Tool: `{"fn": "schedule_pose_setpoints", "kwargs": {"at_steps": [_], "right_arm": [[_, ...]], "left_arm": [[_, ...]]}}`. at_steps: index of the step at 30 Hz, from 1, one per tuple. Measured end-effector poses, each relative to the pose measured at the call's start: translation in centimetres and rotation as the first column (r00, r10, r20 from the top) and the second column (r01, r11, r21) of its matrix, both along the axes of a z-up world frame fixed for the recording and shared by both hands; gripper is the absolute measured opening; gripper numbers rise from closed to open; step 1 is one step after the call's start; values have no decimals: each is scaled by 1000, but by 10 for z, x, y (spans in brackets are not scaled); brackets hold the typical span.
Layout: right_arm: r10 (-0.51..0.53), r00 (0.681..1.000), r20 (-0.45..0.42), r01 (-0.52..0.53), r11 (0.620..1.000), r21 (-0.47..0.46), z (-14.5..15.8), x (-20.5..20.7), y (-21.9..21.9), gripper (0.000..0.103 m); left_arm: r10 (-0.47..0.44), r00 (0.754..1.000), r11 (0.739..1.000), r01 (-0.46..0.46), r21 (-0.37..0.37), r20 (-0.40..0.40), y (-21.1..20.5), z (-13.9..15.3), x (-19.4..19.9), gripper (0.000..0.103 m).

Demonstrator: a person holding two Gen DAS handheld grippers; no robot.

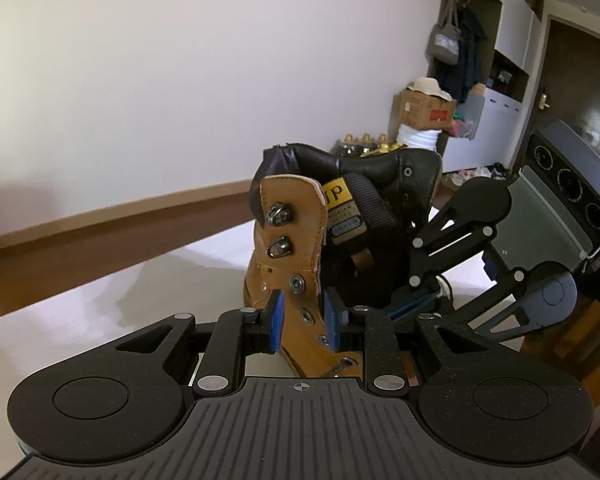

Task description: Lace up shoes with both hands

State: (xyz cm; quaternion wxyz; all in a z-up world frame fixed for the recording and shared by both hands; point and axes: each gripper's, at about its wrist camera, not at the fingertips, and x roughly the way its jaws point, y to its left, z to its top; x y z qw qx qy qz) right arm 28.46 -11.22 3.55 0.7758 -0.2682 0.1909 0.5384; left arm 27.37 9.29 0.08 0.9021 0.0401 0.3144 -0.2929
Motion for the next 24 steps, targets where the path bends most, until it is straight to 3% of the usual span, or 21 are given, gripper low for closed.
{"fn": "schedule_pose_setpoints", "kwargs": {"at_steps": [17,24], "right_arm": [[15,994,108,-7,997,-77,-6,-8,30,4],[7,992,130,4,996,-88,-10,-8,34,4]], "left_arm": [[-7,1000,1000,7,-3,11,-1,-1,-1,26],[-70,997,998,70,-4,28,12,-4,-14,25]]}}
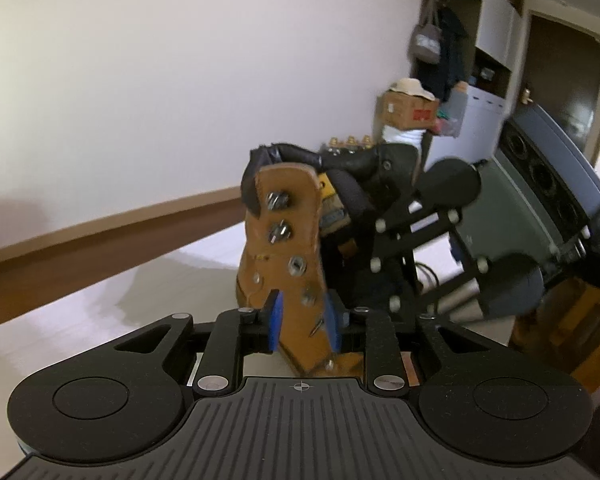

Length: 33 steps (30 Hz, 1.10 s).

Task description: Lace up shoes with both hands

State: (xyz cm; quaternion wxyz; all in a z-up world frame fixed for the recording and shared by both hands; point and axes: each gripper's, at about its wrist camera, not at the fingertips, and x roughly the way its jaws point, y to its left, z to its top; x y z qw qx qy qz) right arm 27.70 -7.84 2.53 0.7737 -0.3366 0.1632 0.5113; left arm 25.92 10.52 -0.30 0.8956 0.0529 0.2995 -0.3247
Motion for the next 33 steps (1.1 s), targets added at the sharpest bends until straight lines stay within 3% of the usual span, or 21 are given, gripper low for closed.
{"fn": "schedule_pose_setpoints", "kwargs": {"at_steps": [13,17,23,28,33], "right_arm": [[-4,1000,-9,4,1000,1,1,2,-4,4],[-2,1000,-6,2,1000,-9,1,3,-4,4],[-11,1000,-6,11,1000,-12,1,3,-4,5],[-32,999,9,32,999,-11,3,0,-5,12],[-60,998,32,59,998,14,9,-11,-15,12]], "left_arm": [[-136,991,990,136,37,14,-5,-26,6,25],[-157,988,987,157,10,7,0,-31,11,7],[-169,985,985,170,-28,24,5,-33,9,2],[-145,988,989,146,-18,52,8,-27,-2,2],[-49,995,998,52,-37,87,32,-16,-13,2]]}}
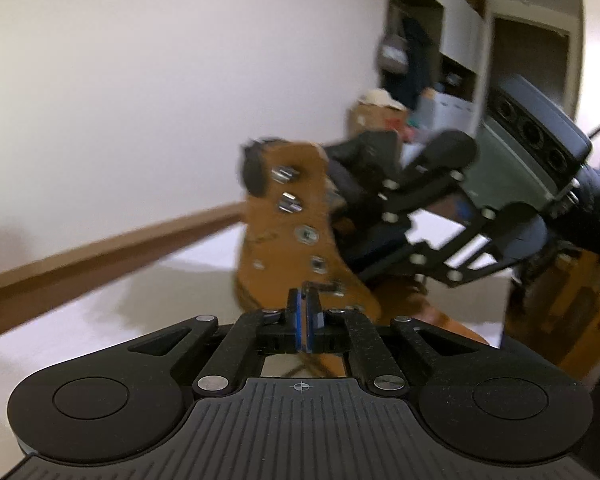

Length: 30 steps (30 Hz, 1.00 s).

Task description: Lace up shoes with both hands

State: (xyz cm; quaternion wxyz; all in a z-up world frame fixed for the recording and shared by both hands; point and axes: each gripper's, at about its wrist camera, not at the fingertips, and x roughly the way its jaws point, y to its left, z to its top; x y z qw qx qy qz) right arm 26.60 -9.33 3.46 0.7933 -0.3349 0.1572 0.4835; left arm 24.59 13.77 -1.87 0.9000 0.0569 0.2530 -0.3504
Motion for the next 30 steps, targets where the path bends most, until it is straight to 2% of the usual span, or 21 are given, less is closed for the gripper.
{"fn": "schedule_pose_setpoints", "kwargs": {"at_steps": [5,9,10,13,14,17,19,21,22,23,25,29,30], "right_arm": [[-27,1000,10,27,999,36,6,-7,-7,19],[-66,997,40,63,995,78,11,-16,-16,26],[-88,995,50,83,992,99,14,-19,-20,28],[-177,982,63,164,971,172,22,-30,-42,30],[-202,978,56,189,965,183,24,-33,-49,30],[-255,966,48,241,951,195,26,-40,-62,31],[-311,950,10,302,931,206,25,-51,-76,33],[-342,939,-10,337,920,201,21,-59,-84,37],[-347,938,-13,342,918,199,20,-60,-84,37],[-357,934,-20,354,914,198,18,-63,-86,37],[-377,925,-54,380,905,193,12,-67,-89,37],[-384,917,-107,398,896,196,3,-68,-89,37],[-380,918,-113,395,898,192,0,-67,-86,36]], "left_arm": [[87,996,996,-87,12,18,21,4,-14,2],[200,979,979,-202,34,46,45,6,-24,2],[233,971,972,-234,24,47,55,8,-26,2],[377,925,926,-378,3,57,96,14,-32,2],[433,899,901,-435,6,64,110,17,-36,2],[592,800,802,-596,28,96,154,26,-54,2],[640,762,763,-645,31,103,171,29,-63,2],[706,699,700,-713,36,112,197,33,-77,2],[727,676,677,-735,43,117,205,34,-83,2],[760,637,636,-769,55,129,216,35,-92,2],[782,608,607,-793,59,135,226,36,-99,2],[843,517,512,-856,75,148,250,37,-114,2],[852,503,496,-865,81,145,255,36,-117,2]]}}
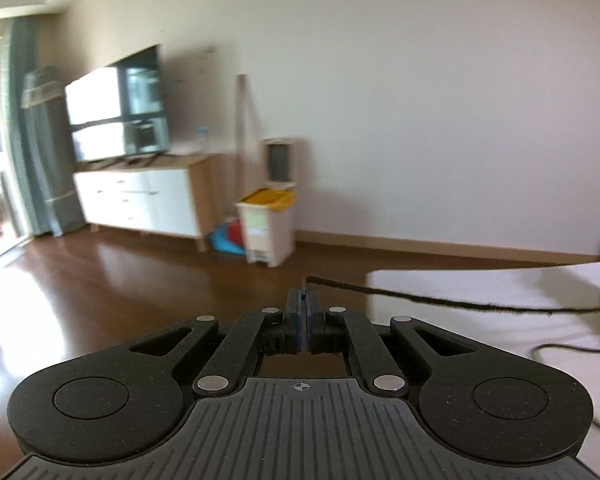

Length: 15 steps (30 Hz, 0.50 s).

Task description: Lace up shoes with both hands

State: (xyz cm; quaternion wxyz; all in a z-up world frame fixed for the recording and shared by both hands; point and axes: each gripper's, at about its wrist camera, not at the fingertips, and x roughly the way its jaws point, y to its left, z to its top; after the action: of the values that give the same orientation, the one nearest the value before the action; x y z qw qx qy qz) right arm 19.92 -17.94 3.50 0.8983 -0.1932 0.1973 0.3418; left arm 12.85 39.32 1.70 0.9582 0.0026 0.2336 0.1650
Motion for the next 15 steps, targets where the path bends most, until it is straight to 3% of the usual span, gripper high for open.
{"fn": "schedule_pose_setpoints", "kwargs": {"at_steps": [11,15], "right_arm": [[79,997,3,-79,996,-51,-2,-3,36,36],[57,996,74,-43,983,-177,-10,0,51,35]], "left_arm": [[12,994,999,-8,35,-112,3,-26,-6,2],[-13,992,1000,16,21,-129,-3,-39,-8,2]]}}
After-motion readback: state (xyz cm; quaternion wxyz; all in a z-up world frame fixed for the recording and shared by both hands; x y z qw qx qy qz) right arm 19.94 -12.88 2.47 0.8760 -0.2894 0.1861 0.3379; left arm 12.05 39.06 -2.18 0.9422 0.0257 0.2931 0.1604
